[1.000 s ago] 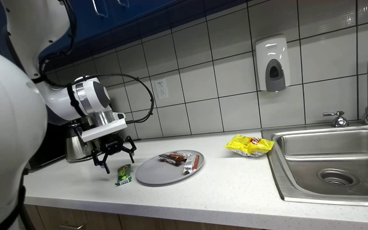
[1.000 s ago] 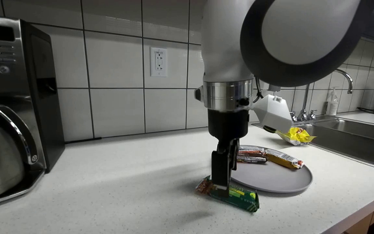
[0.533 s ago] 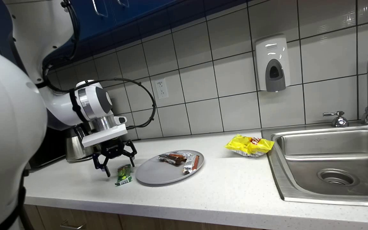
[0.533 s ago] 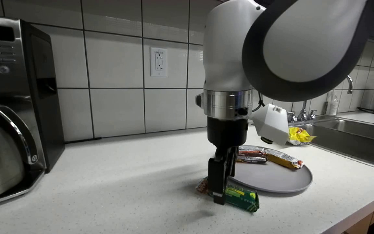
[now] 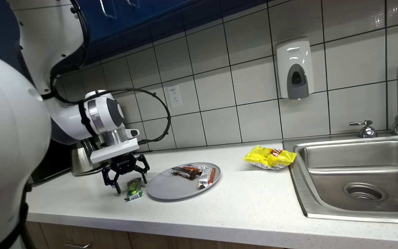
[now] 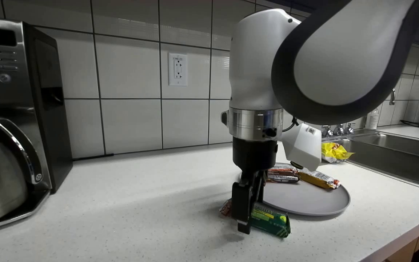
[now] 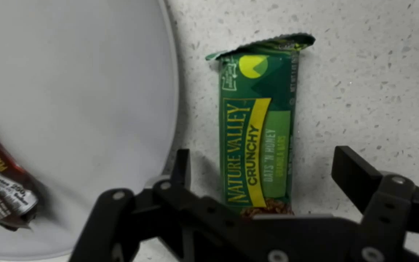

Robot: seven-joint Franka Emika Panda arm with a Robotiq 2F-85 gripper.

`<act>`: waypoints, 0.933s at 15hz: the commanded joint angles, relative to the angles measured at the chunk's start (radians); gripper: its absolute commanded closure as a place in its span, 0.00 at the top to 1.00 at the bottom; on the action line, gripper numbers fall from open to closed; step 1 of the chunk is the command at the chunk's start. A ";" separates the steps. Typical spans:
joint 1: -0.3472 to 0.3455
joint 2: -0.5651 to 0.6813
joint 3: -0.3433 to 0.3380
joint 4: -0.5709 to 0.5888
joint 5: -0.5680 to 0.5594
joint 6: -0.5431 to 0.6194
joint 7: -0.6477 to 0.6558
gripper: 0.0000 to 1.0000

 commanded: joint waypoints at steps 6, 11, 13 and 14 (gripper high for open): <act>0.007 -0.005 -0.014 -0.015 -0.024 0.049 0.029 0.68; 0.008 -0.006 -0.013 -0.014 -0.022 0.048 0.026 0.30; 0.009 -0.008 -0.012 -0.014 -0.021 0.047 0.024 0.17; 0.009 -0.011 -0.011 -0.015 -0.019 0.046 0.022 0.17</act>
